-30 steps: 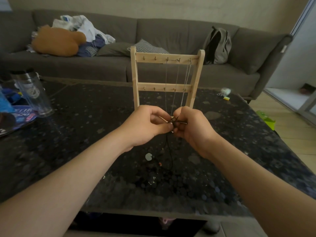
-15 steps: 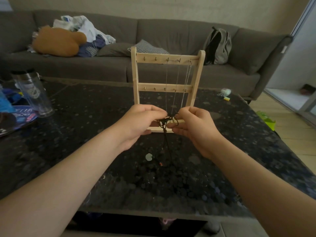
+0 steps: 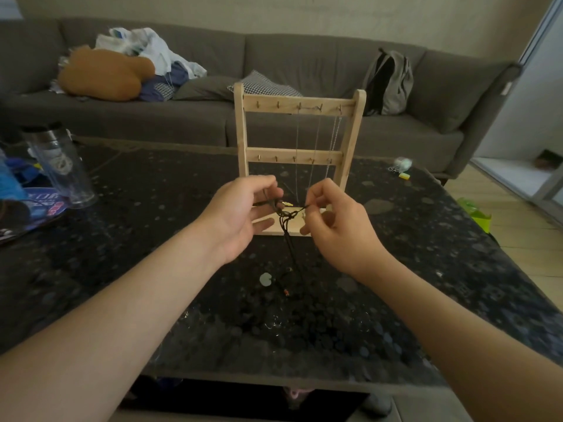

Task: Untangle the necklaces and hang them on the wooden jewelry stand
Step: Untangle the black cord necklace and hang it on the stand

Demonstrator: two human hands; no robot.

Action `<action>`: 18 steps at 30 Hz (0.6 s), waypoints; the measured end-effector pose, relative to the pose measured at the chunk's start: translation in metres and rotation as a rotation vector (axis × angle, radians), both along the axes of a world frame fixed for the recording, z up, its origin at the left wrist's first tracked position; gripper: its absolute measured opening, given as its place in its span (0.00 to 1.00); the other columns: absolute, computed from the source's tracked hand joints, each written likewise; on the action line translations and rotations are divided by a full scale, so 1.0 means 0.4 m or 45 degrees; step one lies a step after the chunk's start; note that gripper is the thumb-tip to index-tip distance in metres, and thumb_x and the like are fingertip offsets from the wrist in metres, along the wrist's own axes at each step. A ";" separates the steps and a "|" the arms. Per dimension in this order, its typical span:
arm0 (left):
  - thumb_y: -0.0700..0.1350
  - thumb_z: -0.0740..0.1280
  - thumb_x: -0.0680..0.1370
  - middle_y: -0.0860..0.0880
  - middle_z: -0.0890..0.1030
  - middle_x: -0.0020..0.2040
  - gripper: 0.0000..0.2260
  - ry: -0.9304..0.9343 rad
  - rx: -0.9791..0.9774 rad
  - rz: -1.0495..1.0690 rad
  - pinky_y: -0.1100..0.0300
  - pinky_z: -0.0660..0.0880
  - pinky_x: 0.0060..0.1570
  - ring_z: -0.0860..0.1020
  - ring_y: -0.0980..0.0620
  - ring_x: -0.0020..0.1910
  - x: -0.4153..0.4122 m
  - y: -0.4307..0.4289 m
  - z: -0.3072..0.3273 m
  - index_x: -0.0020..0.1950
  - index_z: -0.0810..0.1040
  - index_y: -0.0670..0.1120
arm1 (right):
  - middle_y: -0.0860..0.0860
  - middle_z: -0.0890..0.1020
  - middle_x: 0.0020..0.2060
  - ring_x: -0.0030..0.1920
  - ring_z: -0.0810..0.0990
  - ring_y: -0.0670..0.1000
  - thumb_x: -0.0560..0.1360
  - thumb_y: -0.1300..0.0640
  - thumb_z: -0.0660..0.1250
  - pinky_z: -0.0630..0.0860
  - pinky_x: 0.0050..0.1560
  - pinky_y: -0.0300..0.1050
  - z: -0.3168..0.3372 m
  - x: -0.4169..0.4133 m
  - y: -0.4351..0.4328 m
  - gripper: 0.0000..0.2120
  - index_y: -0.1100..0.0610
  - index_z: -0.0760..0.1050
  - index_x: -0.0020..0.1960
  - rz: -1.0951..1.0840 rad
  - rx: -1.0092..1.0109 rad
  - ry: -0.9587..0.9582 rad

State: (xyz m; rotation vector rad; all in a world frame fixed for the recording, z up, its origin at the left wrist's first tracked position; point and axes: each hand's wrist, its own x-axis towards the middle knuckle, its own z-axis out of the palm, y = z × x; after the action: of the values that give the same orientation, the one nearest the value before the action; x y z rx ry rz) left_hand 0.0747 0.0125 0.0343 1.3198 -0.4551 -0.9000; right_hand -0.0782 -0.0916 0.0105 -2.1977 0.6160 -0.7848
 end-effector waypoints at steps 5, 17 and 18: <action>0.42 0.62 0.87 0.47 0.85 0.41 0.04 0.232 -0.182 0.122 0.44 0.82 0.62 0.88 0.47 0.48 0.010 -0.003 -0.005 0.58 0.75 0.44 | 0.50 0.87 0.46 0.46 0.88 0.44 0.85 0.59 0.62 0.87 0.48 0.48 -0.009 0.009 -0.012 0.04 0.51 0.73 0.54 -0.057 0.119 0.005; 0.39 0.70 0.82 0.47 0.88 0.49 0.10 0.215 -0.044 0.245 0.56 0.78 0.47 0.71 0.58 0.24 0.000 -0.008 -0.001 0.63 0.80 0.42 | 0.63 0.88 0.46 0.48 0.90 0.59 0.89 0.56 0.49 0.86 0.58 0.59 0.011 0.028 -0.007 0.11 0.58 0.69 0.59 -0.102 0.910 -0.389; 0.38 0.70 0.82 0.47 0.88 0.52 0.10 0.154 -0.007 0.239 0.57 0.79 0.47 0.72 0.58 0.25 -0.001 -0.009 -0.004 0.64 0.81 0.42 | 0.62 0.88 0.44 0.48 0.90 0.59 0.89 0.56 0.48 0.86 0.57 0.58 0.013 0.028 -0.005 0.12 0.58 0.69 0.60 -0.094 0.923 -0.396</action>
State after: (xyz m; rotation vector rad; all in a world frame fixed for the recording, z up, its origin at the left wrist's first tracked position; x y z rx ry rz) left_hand 0.0744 0.0089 0.0327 1.2724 -0.2354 -0.8156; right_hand -0.0671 -0.0937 0.0159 -1.3717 0.6893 -0.7660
